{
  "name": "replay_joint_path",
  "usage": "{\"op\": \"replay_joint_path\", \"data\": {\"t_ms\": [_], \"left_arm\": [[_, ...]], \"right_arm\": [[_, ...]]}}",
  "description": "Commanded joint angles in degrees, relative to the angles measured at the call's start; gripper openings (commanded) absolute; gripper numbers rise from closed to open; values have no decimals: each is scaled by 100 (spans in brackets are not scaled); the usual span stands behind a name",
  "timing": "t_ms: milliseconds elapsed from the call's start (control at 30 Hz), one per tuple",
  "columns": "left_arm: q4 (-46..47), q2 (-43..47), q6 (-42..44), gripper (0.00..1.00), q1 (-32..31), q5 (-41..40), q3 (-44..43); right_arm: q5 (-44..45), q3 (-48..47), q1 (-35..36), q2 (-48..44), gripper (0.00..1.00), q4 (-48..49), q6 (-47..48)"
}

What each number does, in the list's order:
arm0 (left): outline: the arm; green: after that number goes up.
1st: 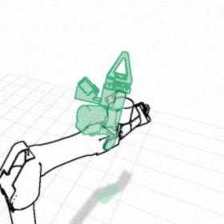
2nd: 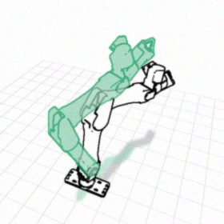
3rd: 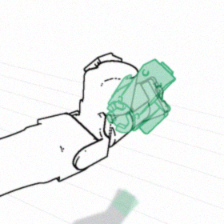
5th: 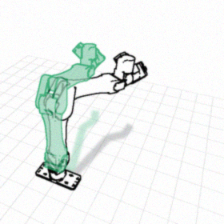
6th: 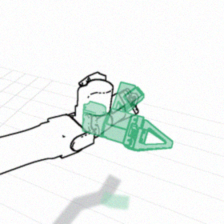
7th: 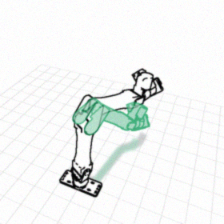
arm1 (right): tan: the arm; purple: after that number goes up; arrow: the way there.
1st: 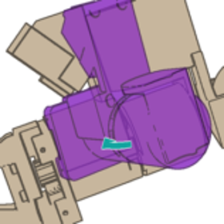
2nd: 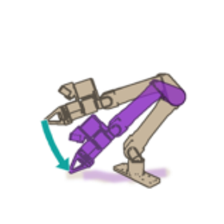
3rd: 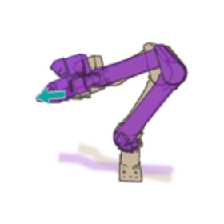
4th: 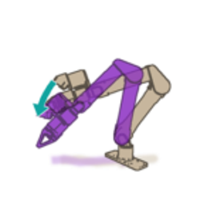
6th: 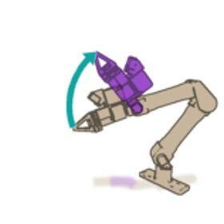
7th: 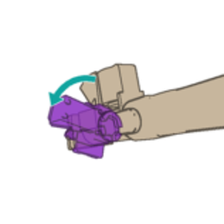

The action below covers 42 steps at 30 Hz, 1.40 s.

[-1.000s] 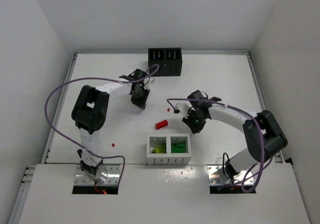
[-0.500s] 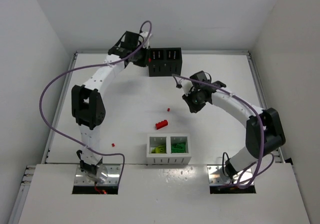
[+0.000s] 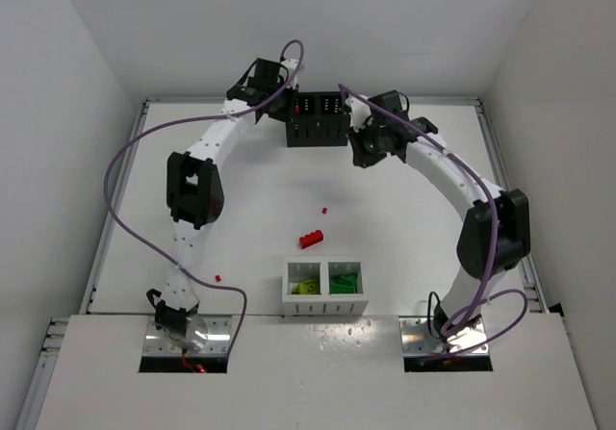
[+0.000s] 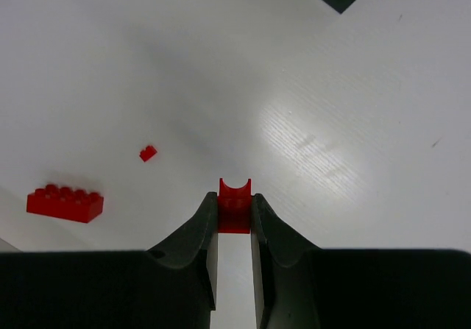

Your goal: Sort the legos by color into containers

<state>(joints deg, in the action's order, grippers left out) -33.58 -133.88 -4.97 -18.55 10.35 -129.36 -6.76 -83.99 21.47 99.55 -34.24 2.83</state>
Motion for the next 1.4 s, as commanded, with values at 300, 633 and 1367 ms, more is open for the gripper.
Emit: {"op": "replay_joint_path", "data": {"t_ms": [300,633,1367], "left_arm": [[659,-287,-127,8,62,72,-467],[896,-262,-241,76,62,-103,-416],[871,3034,-691,99,1625,124,3264]], "right_arm": [[-167,-610,67,241,0,294,-134],[-35,-1742,67,1057,0,917,-774],[-299,-4758,182,4142,0,2888,-1681]]}}
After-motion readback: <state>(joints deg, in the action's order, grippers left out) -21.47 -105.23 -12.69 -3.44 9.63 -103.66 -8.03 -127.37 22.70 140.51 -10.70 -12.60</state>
